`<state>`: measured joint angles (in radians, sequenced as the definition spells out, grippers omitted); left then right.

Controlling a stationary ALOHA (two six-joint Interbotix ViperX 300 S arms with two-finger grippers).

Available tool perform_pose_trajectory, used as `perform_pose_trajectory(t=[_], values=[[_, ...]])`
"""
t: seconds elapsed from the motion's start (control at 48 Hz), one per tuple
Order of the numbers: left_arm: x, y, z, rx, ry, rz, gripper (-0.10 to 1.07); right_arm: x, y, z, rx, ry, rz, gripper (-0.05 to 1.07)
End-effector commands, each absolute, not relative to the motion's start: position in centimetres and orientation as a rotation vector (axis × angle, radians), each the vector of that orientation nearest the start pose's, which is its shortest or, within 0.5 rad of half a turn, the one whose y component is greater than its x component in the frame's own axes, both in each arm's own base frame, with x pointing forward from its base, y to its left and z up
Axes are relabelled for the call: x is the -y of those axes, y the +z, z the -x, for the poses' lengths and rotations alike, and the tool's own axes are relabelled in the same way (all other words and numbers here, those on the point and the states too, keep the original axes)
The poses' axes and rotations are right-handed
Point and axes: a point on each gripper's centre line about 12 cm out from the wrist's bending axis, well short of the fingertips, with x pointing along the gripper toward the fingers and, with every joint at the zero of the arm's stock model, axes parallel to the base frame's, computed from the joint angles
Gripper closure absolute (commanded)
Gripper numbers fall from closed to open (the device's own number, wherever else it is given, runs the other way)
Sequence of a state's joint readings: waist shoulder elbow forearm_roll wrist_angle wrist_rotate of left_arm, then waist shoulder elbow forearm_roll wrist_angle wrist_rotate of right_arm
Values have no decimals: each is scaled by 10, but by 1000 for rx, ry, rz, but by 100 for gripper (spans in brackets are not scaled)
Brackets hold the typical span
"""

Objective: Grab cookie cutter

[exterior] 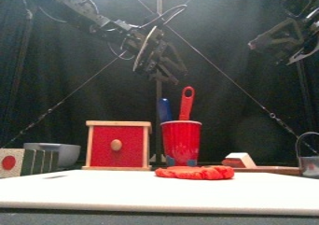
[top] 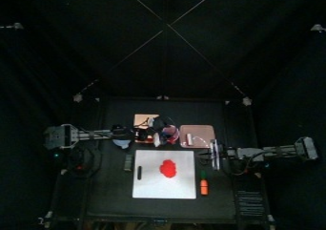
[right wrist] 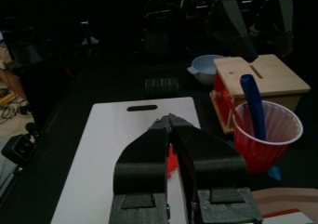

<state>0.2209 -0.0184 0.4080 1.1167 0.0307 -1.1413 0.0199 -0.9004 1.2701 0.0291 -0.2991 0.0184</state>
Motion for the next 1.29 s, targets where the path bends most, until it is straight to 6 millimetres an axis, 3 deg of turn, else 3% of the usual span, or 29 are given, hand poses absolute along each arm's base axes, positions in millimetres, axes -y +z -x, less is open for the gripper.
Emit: perform_pose_trajectory(t=[0.0, 0.396, 0.521, 0.812, 1.042, 1.271], values=[[-100, 282, -427, -366, 248, 55, 7, -3, 246, -201, -62, 8, -47, 101], [-95, 290, -423, -347, 239, 57, 7, -1, 247, -201, -60, 2, -47, 101], [-86, 298, -416, -317, 197, 63, 7, -1, 251, -203, -51, 2, -47, 101], [-66, 292, -388, -309, 109, 74, 7, -4, 255, -208, -54, 13, -47, 101], [-53, 293, -353, -285, 63, 82, 7, -7, 257, -213, -61, 29, -46, 101], [-43, 279, -332, -312, 47, 82, 7, -13, 257, -220, -69, 52, -45, 101]])
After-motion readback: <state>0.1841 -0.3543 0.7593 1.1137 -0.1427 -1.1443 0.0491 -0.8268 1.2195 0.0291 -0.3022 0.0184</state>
